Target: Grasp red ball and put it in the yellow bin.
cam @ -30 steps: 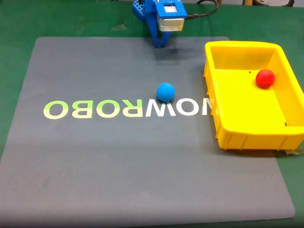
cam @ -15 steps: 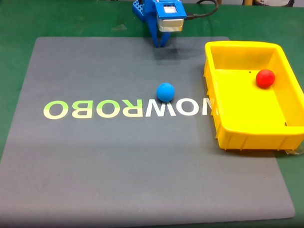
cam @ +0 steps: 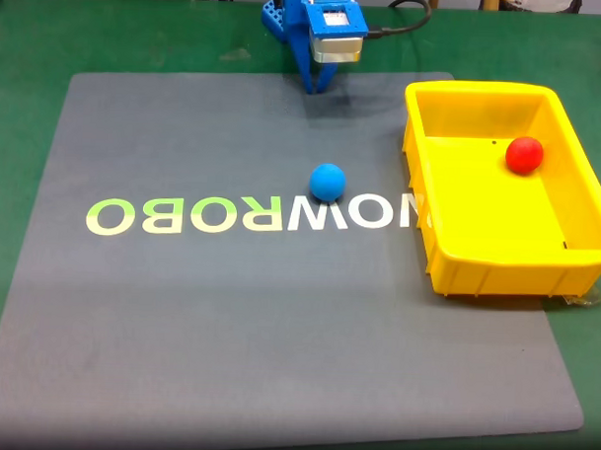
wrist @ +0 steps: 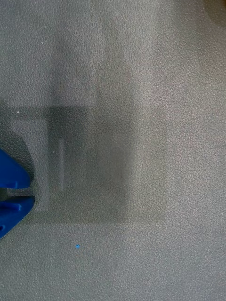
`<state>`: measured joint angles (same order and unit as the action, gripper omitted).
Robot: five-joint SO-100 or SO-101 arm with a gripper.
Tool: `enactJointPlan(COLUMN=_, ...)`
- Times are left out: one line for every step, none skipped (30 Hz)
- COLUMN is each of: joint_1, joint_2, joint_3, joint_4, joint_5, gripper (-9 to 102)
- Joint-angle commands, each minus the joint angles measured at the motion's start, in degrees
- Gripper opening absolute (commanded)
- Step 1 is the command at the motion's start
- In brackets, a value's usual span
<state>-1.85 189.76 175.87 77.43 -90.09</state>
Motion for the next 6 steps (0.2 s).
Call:
enactJointPlan(joint_1=0.8, joint_2=0.7, joint_3=1.7, joint_4=0.2, joint_5=0.3, gripper=0)
enactJointPlan(joint_1=0.8, joint_2=0.7, joint_3=1.7, joint_4=0.2, joint_5=0.3, gripper=0)
enactJointPlan(joint_1=0.8, joint_2=0.7, joint_3=1.7, joint_4=0.2, joint_5=0.4, gripper=0)
enactJointPlan(joint_1=0.8, joint_2=0.7, joint_3=1.7, joint_4=0.2, joint_5=0.4, gripper=0)
enactJointPlan(joint_1=0.8, joint_2=0.7, joint_3=1.7, joint_4=0.2, joint_5=0.4, gripper=0)
enactJointPlan(joint_1=0.8, joint_2=0.7, joint_3=1.7, joint_4=0.2, joint_5=0.4, gripper=0)
